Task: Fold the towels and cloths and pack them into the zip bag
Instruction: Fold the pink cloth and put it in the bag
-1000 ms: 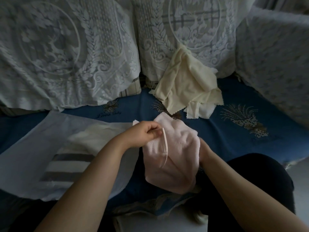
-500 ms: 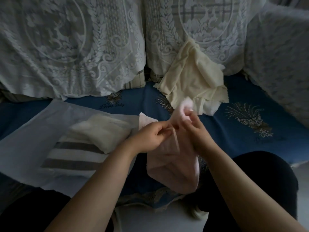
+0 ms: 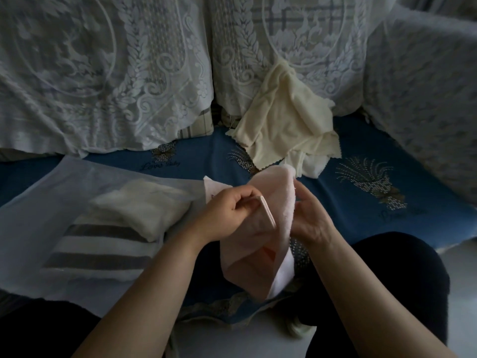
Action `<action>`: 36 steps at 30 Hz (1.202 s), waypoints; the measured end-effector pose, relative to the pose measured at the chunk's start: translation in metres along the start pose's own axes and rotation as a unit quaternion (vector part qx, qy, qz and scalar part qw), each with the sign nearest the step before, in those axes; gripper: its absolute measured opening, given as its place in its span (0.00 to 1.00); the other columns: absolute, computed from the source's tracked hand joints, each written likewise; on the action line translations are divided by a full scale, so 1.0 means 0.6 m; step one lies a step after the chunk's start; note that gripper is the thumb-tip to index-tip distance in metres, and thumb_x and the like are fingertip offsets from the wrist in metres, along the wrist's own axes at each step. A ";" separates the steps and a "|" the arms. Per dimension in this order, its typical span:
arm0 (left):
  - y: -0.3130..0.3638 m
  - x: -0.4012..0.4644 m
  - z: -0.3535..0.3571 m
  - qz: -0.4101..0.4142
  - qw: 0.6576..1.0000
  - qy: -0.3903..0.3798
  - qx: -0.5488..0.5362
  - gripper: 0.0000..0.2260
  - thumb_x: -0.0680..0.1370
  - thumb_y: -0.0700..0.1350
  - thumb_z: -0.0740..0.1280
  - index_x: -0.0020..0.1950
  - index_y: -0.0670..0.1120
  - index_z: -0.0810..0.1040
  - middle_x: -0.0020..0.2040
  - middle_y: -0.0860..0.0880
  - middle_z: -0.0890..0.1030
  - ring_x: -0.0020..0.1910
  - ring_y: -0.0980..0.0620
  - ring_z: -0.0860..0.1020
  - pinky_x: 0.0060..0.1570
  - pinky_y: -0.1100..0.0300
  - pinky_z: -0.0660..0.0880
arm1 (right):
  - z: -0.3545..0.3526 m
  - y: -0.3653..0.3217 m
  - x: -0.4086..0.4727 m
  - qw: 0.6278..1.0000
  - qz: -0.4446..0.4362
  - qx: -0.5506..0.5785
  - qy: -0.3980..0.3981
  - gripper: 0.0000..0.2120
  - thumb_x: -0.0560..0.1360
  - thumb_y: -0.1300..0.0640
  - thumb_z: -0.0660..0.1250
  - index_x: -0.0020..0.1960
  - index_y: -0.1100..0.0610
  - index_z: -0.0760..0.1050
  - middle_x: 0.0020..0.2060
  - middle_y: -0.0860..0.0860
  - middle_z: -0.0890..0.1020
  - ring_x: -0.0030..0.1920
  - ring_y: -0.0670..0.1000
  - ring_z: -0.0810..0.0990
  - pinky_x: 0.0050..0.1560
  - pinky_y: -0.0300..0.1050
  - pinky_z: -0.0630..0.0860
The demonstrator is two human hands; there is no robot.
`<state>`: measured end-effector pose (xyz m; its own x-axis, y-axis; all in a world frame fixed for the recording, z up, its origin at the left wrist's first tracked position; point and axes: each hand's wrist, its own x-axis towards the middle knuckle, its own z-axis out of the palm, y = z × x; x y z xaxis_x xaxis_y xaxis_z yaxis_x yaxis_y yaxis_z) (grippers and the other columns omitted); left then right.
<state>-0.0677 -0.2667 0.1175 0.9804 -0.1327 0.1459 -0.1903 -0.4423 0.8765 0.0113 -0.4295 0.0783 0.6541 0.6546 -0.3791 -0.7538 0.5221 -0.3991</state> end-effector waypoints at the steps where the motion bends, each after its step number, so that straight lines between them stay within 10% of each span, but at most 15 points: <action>1: 0.004 0.001 -0.001 0.002 1.000 -0.006 -0.011 0.09 0.80 0.39 0.62 0.45 0.51 0.78 0.41 0.57 0.80 0.44 0.63 0.77 0.49 0.70 0.71 | -0.002 -0.001 -0.002 1.000 0.008 0.011 -0.028 0.30 0.76 0.44 0.62 0.74 0.58 0.63 0.69 0.58 0.69 0.69 0.54 0.69 0.59 0.58 0.76; 4: 0.013 0.002 -0.004 0.001 0.998 -0.026 -0.049 0.09 0.80 0.38 0.62 0.45 0.50 0.78 0.39 0.60 0.80 0.43 0.64 0.77 0.48 0.70 0.71 | 0.012 -0.003 -0.008 0.995 0.034 0.034 -0.090 0.35 0.73 0.40 0.64 0.71 0.63 0.65 0.71 0.64 0.65 0.71 0.64 0.65 0.69 0.64 0.63; 7: 0.018 0.002 -0.004 0.000 0.996 -0.034 -0.078 0.09 0.80 0.38 0.61 0.45 0.49 0.77 0.38 0.61 0.79 0.43 0.65 0.76 0.47 0.70 0.71 | 0.010 -0.004 -0.006 0.998 -0.007 0.053 -0.022 0.30 0.76 0.41 0.61 0.54 0.69 0.78 0.50 0.69 0.81 0.49 0.67 0.81 0.49 0.62 0.79; 9: 0.020 0.002 -0.004 0.001 0.996 -0.023 -0.081 0.09 0.80 0.38 0.60 0.45 0.48 0.77 0.38 0.59 0.78 0.42 0.64 0.75 0.46 0.69 0.71 | 0.002 0.002 -0.006 0.998 -0.007 0.057 -0.039 0.30 0.80 0.41 0.50 0.61 0.67 0.73 0.54 0.66 0.79 0.51 0.64 0.82 0.47 0.59 0.81; 16: 0.023 -0.002 -0.013 -0.015 0.998 0.003 -0.060 0.09 0.80 0.39 0.60 0.43 0.48 0.75 0.36 0.58 0.76 0.38 0.65 0.73 0.42 0.69 0.69 | 0.043 -0.012 -0.057 0.966 -0.118 -0.216 -0.076 0.14 0.77 0.62 0.58 0.58 0.70 0.72 0.51 0.67 0.77 0.48 0.58 0.80 0.54 0.51 0.77; 18: 0.029 -0.001 -0.016 -0.008 0.998 0.016 -0.053 0.08 0.79 0.39 0.62 0.43 0.49 0.77 0.36 0.57 0.77 0.39 0.64 0.74 0.43 0.69 0.70 | 0.053 -0.017 -0.055 0.893 -0.239 -0.366 0.110 0.09 0.74 0.65 0.65 0.53 0.67 0.76 0.47 0.64 0.81 0.43 0.58 0.82 0.49 0.53 0.79; 20: 0.040 -0.001 -0.020 -0.002 0.998 0.025 -0.053 0.07 0.78 0.39 0.65 0.43 0.48 0.78 0.35 0.58 0.79 0.38 0.65 0.76 0.42 0.71 0.71 | 0.064 -0.025 -0.061 0.721 -0.344 -0.544 0.258 0.06 0.73 0.58 0.69 0.48 0.58 0.75 0.40 0.52 0.81 0.41 0.53 0.80 0.42 0.50 0.79; 23: 0.065 0.000 -0.025 0.023 0.998 0.032 -0.041 0.08 0.75 0.39 0.69 0.40 0.52 0.79 0.34 0.62 0.81 0.37 0.67 0.77 0.40 0.73 0.71 | 0.091 -0.024 -0.085 0.545 -0.429 -0.661 0.287 0.07 0.75 0.49 0.67 0.45 0.52 0.73 0.37 0.45 0.76 0.39 0.46 0.74 0.38 0.41 0.68; 28: 0.080 0.017 -0.022 0.094 0.990 0.108 -0.002 0.01 0.74 0.39 0.70 0.43 0.45 0.80 0.49 0.55 0.77 0.50 0.65 0.76 0.51 0.73 0.70 | 0.118 0.010 -0.095 0.746 -0.421 -0.510 0.084 0.05 0.74 0.54 0.70 0.39 0.50 0.79 0.30 0.46 0.81 0.32 0.42 0.77 0.36 0.40 0.73; 36: 0.082 0.025 -0.017 0.074 0.990 0.077 -0.090 0.03 0.76 0.37 0.66 0.43 0.44 0.75 0.58 0.51 0.81 0.52 0.50 0.82 0.56 0.57 0.76 | 0.098 0.007 -0.101 0.751 -0.414 -0.512 0.036 0.04 0.75 0.58 0.68 0.43 0.50 0.78 0.33 0.48 0.82 0.35 0.45 0.79 0.38 0.46 0.76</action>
<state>-0.0616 -0.2813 0.1676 0.9412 -0.0415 0.3352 -0.3341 -0.2616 0.9055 -0.0352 -0.4345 0.1487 0.9018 0.2859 0.3242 0.3341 0.0148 -0.9424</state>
